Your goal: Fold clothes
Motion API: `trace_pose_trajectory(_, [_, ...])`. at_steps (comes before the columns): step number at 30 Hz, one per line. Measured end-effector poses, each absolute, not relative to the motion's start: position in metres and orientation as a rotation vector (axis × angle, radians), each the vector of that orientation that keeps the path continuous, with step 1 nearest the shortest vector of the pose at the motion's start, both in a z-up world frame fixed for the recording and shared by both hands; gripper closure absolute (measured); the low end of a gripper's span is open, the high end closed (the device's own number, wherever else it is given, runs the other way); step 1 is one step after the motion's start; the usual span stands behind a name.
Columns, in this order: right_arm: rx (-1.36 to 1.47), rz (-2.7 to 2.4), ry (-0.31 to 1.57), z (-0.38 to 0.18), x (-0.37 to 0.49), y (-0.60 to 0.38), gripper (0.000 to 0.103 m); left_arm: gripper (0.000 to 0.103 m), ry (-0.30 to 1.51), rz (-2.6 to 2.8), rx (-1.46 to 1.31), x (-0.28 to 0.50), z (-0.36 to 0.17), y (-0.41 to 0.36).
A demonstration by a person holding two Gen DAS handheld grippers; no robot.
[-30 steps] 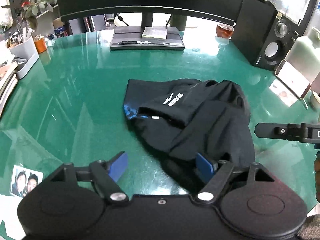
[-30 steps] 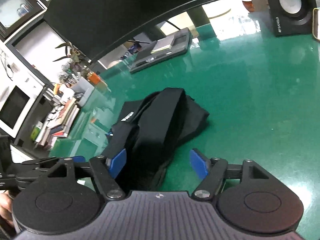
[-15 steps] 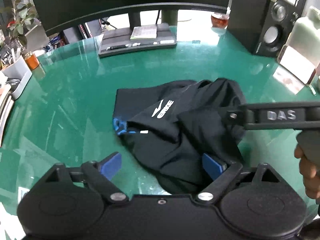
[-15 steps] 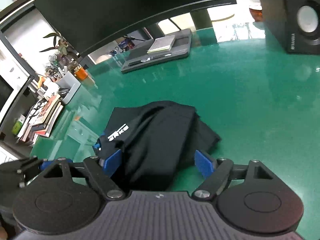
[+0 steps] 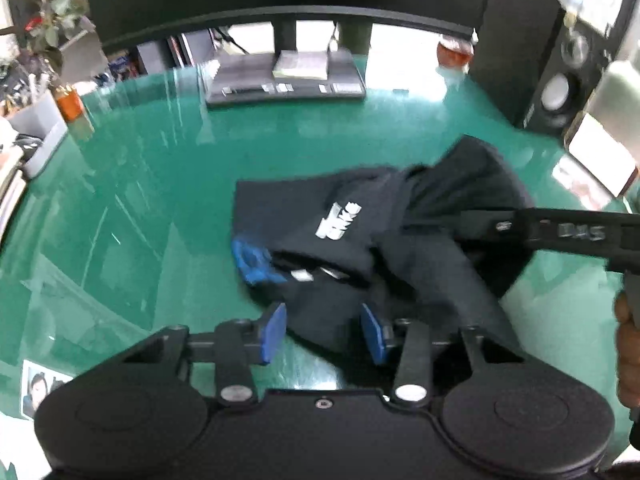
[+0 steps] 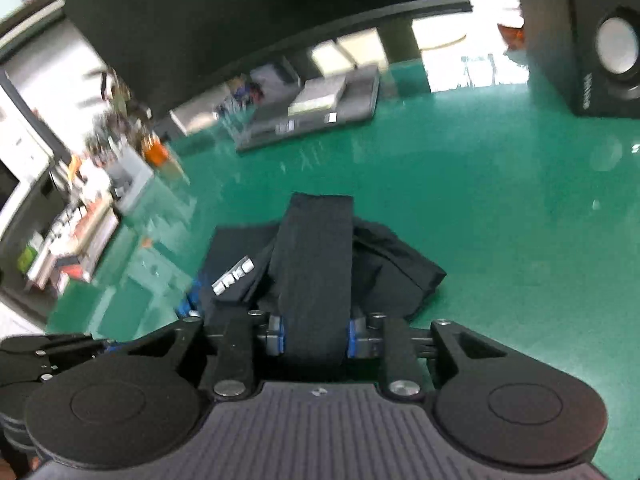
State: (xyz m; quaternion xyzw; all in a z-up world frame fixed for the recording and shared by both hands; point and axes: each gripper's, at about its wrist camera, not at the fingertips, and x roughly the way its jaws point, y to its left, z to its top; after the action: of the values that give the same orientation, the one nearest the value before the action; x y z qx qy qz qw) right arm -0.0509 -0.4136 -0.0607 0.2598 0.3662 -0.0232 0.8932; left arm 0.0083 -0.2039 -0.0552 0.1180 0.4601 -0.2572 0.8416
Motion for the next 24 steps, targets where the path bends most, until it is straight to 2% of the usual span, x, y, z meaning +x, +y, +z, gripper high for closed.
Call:
trace_pose_trajectory(7, [0.603, -0.236, 0.674, -0.054, -0.090, -0.451, 0.078, 0.070, 0.988, -0.482, 0.212, 0.013, -0.057, -0.189])
trace_pose_trajectory(11, [0.662, -0.344, 0.711, -0.069, -0.114, -0.469, 0.078, 0.070, 1.025, -0.469, 0.224, 0.010, -0.065, -0.180])
trace_pose_trajectory(14, [0.737, -0.400, 0.798, -0.090, -0.128, -0.481, 0.073, 0.070, 1.058, -0.473, 0.231, 0.009, -0.072, -0.176])
trace_pose_trajectory(16, [0.772, -0.382, 0.835, -0.097, -0.130, -0.484, 0.066, 0.063, 1.059, -0.508, 0.226, 0.008, -0.071, -0.176])
trace_pose_trajectory(18, [0.790, -0.371, 0.830, -0.099, -0.131, -0.483, 0.048, 0.056, 1.041, -0.532, 0.241, 0.006, -0.068, -0.181])
trace_pose_trajectory(24, [0.743, -0.325, 0.846, -0.098, -0.125, -0.470, 0.045, 0.046, 1.005, -0.579, 0.254, 0.004, -0.061, -0.197])
